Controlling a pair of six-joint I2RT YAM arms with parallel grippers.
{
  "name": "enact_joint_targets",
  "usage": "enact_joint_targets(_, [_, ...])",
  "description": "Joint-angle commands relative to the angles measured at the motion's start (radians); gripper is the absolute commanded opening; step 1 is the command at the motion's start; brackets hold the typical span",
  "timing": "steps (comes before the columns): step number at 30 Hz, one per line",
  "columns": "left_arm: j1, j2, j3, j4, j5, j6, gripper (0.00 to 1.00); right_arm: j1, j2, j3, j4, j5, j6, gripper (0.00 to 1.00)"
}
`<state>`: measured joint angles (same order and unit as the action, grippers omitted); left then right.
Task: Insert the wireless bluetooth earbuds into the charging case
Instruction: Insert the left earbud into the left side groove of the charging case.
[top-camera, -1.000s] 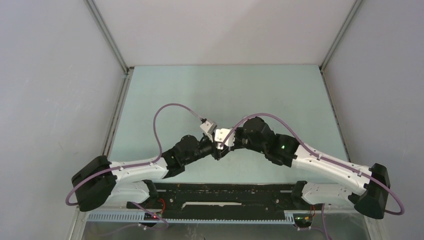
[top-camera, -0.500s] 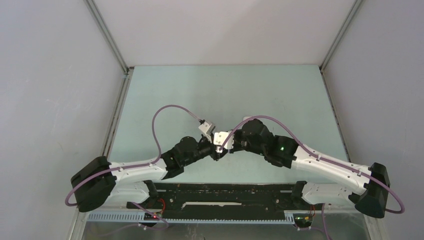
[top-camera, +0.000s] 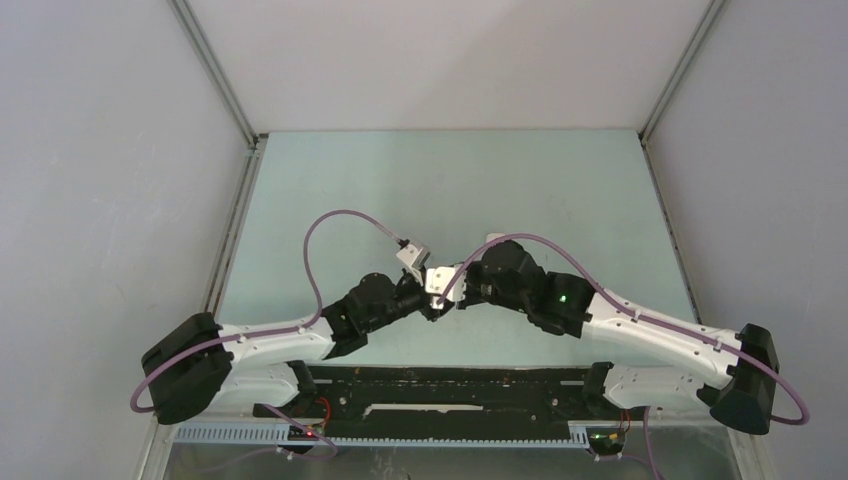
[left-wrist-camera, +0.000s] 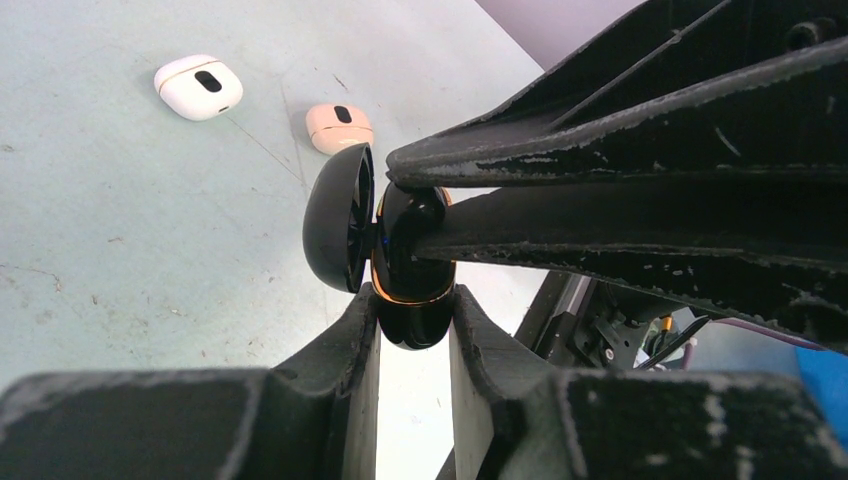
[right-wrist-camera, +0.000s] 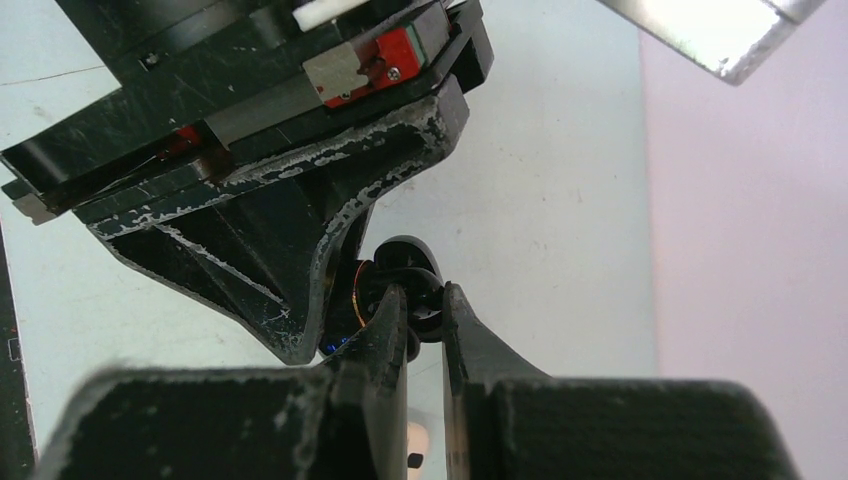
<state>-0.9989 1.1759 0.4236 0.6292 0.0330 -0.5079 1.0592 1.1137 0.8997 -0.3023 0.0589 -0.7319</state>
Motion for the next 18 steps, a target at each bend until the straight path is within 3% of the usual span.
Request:
enact_joint_targets(1, [0.005, -0.033, -0.011, 0.072, -0.013, 0.007, 0.00, 0.024, 0.011, -0.001, 0.001, -0.019, -0.008, 0.00])
enact_joint_targets(3, [0.005, -0.042, -0.017, 0.073, -0.022, 0.023, 0.00, 0.026, 0.006, -0.001, -0.014, -0.030, -0.013, 0.02])
enact_joint_targets(7, [0.005, -0.054, -0.027, 0.072, -0.030, 0.049, 0.00, 0.027, -0.010, -0.001, -0.049, -0.071, -0.024, 0.17])
enact_joint_targets(14, [0.005, -0.053, -0.028, 0.073, -0.022, 0.068, 0.00, 0.027, -0.004, -0.001, -0.063, -0.106, -0.029, 0.24])
enact_joint_targets(18, [0.005, -0.054, -0.033, 0.081, -0.007, 0.087, 0.00, 0.027, -0.006, 0.000, -0.063, -0.115, -0.028, 0.35])
